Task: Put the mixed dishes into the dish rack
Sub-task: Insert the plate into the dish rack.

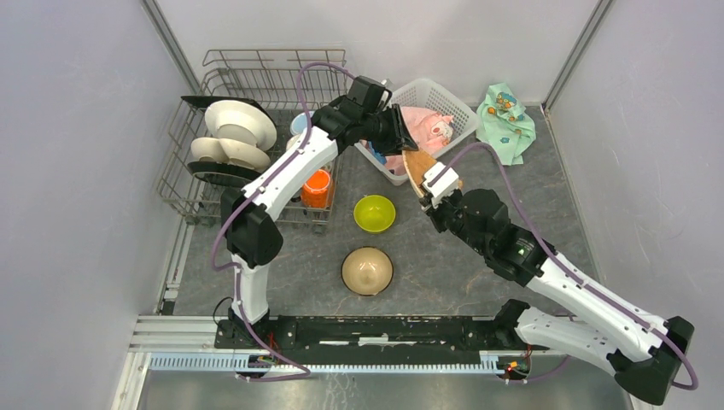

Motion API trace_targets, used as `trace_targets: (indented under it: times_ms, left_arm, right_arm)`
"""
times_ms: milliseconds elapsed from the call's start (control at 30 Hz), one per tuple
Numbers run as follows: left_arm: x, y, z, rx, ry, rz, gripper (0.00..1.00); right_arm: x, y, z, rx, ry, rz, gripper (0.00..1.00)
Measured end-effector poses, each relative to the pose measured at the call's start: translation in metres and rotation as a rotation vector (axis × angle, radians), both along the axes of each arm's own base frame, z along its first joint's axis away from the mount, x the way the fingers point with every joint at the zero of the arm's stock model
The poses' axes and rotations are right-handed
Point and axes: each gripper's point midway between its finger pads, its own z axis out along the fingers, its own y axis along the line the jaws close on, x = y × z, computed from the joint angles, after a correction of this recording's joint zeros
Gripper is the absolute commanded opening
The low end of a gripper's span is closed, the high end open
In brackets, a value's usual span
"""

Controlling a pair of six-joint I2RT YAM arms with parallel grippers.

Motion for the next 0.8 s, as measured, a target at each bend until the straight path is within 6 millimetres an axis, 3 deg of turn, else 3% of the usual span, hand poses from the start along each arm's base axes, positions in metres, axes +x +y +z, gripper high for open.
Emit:
trace_targets:
  times_ms: [100, 133, 233, 433, 500, 667, 800]
  left_arm:
    - [0.000, 0.004, -0.006, 0.038, -0.005, 0.006, 0.11]
    - [0.000, 0.005, -0.007, 0.049, -0.013, 0.008, 0.05]
    - [0.001, 0.007, -0.010, 0.071, -0.020, 0.021, 0.02]
    - [0.005, 0.010, -0.009, 0.065, 0.002, 0.083, 0.02]
    - [0.008, 0.015, -0.005, 0.065, -0.002, 0.119, 0.02]
    - [0.018, 0.034, 0.018, 0.063, -0.057, 0.233, 0.02]
    - [0.027, 0.065, 0.052, 0.070, -0.146, 0.368, 0.02]
  right_arm:
    - [-0.002, 0.005, -0.004, -0.026, -0.002, 0.015, 0.06]
    - [-0.002, 0.006, -0.005, -0.036, 0.000, 0.015, 0.13]
    - [-0.002, 0.008, -0.004, -0.037, 0.003, 0.015, 0.25]
    - [-0.002, 0.007, 0.019, 0.068, -0.011, -0.025, 0.72]
    - [-0.004, 0.004, 0.029, 0.116, -0.016, -0.038, 0.98]
    - [-0.012, -0.006, 0.054, 0.226, -0.029, -0.072, 0.98]
    - [-0.016, -0.016, 0.073, 0.310, -0.036, -0.112, 0.98]
